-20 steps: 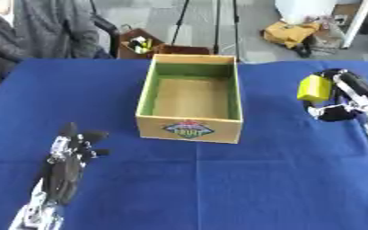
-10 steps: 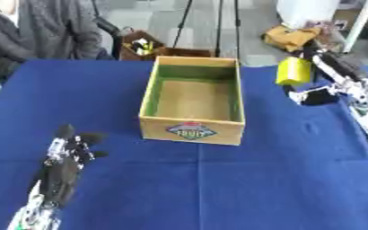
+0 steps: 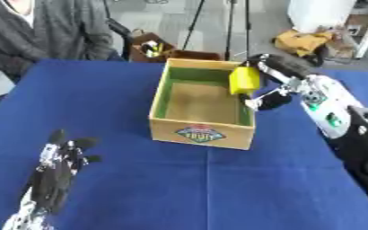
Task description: Pick up objects on the table and place them in the box.
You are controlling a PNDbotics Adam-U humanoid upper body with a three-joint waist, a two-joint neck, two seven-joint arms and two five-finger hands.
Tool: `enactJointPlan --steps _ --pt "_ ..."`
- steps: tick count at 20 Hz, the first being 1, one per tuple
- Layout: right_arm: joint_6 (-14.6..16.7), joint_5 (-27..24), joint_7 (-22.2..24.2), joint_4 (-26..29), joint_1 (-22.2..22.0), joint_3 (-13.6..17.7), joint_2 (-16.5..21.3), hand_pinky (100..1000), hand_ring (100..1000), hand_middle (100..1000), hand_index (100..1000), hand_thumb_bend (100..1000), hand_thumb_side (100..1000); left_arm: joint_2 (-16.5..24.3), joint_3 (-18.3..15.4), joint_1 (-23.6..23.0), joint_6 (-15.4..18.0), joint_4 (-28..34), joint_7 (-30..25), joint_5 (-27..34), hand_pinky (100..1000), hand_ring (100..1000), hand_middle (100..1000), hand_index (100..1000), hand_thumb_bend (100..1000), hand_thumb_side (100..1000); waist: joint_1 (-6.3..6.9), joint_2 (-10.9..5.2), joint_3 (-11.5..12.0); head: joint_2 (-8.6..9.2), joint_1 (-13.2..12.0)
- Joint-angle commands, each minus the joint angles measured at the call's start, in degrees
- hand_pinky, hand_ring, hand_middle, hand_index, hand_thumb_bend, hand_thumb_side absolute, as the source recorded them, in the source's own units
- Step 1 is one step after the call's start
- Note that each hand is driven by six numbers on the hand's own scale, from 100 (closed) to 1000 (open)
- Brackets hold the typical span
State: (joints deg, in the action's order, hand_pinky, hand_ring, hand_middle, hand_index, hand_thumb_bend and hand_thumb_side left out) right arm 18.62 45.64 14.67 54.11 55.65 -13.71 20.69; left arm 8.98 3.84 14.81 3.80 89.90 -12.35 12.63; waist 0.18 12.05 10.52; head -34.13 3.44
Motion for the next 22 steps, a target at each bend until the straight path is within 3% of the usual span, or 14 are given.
enactJointPlan --steps 1,3,5,6,8,9,12,17,20,22 --pt "1.3 1.8 0.6 -0.6 2.0 -0.3 -1.2 406 469 527 632 100 202 0.1 0.3 0.9 0.0 0.8 -0.4 0.2 729 886 699 651 347 1000 0.08 -0.74 0.3 0.71 0.6" --pt "2.1 2.9 1.0 -0.8 2.4 -0.7 -2.1 417 476 532 637 100 189 0.0 0.4 1.0 0.0 0.8 -0.5 0.2 729 886 698 651 348 1000 0.04 -0.69 0.6 0.72 0.8" --pt "3.0 3.9 1.3 -0.6 2.5 -1.1 -2.6 487 532 570 677 111 226 -0.1 0.5 1.1 0.0 0.8 -0.6 0.2 729 886 698 651 349 1000 0.00 -0.67 0.8 0.78 0.9" --pt "3.4 4.5 1.6 -0.5 2.5 -1.4 -2.8 590 622 639 738 157 281 -0.1 0.5 1.1 0.0 0.8 -0.6 0.2 729 886 698 651 350 1000 -0.01 -0.67 0.8 0.81 1.0" --pt "4.5 5.6 2.6 -0.2 2.5 -1.9 -3.1 704 737 753 803 235 366 -0.1 0.5 1.1 0.0 0.8 -0.6 0.2 729 886 698 651 351 1000 -0.10 -0.63 0.9 0.85 1.0" --pt "5.0 6.0 3.2 -0.1 2.5 -2.0 -3.2 704 737 753 803 235 366 -0.1 0.4 1.2 0.0 0.8 -0.6 0.2 729 886 698 651 351 1000 -0.14 -0.61 0.8 0.86 1.0" --pt "6.1 6.3 5.3 0.3 2.4 -2.2 -3.1 824 856 856 861 414 463 -0.2 0.4 1.2 0.0 0.8 -0.5 0.2 728 885 697 651 353 1000 -0.30 -0.61 0.7 0.94 0.8" --pt "6.3 5.5 6.7 1.1 2.4 -1.9 -2.9 878 915 903 886 502 508 -0.1 0.4 1.1 0.0 0.8 -0.5 0.2 728 885 697 650 354 1000 -0.31 -0.80 0.5 0.99 0.6" --pt "6.0 4.7 6.2 1.7 2.3 -1.7 -2.7 880 921 904 885 471 511 -0.1 0.3 1.0 0.0 0.7 -0.4 0.2 728 884 696 650 355 1000 -0.22 -0.93 0.4 1.00 0.6" --pt "5.4 3.6 5.0 3.1 2.3 -1.1 -2.3 848 894 849 859 388 491 -0.1 0.3 0.9 0.0 0.7 -0.4 0.2 728 884 696 650 356 1000 -0.11 -1.03 0.0 1.00 0.4"
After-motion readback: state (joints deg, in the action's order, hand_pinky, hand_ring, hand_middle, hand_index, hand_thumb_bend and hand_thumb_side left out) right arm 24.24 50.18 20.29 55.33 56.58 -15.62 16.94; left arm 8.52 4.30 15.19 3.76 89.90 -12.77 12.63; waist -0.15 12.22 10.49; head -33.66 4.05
